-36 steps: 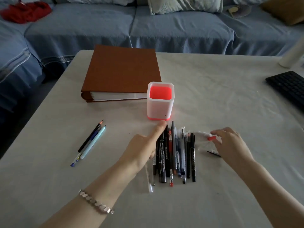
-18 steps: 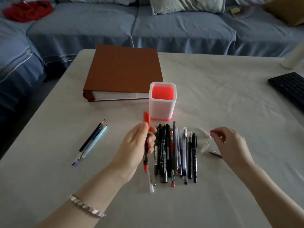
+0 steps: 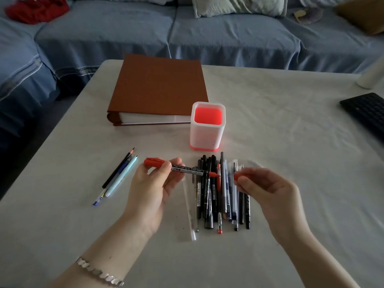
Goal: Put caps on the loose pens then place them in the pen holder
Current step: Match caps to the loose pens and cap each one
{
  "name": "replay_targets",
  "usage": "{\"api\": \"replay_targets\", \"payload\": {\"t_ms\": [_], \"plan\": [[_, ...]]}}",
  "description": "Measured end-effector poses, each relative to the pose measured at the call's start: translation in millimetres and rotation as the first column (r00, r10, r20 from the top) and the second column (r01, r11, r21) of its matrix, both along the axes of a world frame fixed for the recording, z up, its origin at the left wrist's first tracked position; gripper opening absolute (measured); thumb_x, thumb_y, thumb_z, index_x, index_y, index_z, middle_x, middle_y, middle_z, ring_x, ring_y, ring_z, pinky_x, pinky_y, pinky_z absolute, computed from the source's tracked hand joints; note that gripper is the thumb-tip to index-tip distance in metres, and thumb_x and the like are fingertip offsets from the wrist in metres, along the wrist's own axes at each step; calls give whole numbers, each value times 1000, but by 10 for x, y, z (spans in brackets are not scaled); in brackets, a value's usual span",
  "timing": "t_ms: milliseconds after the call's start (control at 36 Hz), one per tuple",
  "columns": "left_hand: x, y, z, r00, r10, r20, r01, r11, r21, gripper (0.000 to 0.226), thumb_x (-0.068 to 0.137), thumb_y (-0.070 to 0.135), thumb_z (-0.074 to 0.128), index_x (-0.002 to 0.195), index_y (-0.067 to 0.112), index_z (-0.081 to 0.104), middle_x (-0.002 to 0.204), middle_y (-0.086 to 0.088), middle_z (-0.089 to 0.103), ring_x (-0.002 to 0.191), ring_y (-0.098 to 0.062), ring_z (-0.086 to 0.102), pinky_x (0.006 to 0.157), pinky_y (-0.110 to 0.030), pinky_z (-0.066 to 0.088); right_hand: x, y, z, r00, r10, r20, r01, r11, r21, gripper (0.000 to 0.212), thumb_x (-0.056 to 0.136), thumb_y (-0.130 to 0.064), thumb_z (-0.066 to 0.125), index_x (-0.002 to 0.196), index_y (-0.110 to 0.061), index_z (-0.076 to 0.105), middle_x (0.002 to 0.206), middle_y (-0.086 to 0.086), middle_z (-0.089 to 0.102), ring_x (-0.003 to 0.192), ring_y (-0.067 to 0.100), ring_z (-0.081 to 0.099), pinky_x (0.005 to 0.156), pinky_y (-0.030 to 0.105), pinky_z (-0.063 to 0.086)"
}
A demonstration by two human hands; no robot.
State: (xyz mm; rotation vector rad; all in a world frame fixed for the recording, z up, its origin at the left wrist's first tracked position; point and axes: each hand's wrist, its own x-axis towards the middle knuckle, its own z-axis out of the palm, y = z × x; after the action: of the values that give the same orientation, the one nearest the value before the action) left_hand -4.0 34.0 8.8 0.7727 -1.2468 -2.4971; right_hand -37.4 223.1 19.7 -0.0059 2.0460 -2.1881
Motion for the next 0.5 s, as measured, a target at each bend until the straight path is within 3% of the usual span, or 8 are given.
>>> {"api": "replay_targets", "payload": {"t_ms": [306, 500], "plan": [[60, 94, 50, 1000, -24, 11, 24, 999, 23, 18, 87, 1, 49, 73, 12, 50, 78, -7, 73, 86, -22, 67, 79, -30, 57, 53, -61, 51, 1000, 7, -8, -7, 1000, 12, 24, 70, 11, 66, 71, -13, 70, 67, -3, 74, 62, 6, 68, 61, 11, 52], [136, 164, 100, 988, -153, -12, 153, 988, 33, 10, 76, -3, 56, 79, 6, 52, 80, -14, 73, 75, -20, 71, 67, -25, 58, 39, -53, 15, 998, 57, -21, -55, 997, 54, 23, 71, 8, 66, 74, -14, 69, 64, -2, 73, 60, 9, 68, 58, 14, 53]]}}
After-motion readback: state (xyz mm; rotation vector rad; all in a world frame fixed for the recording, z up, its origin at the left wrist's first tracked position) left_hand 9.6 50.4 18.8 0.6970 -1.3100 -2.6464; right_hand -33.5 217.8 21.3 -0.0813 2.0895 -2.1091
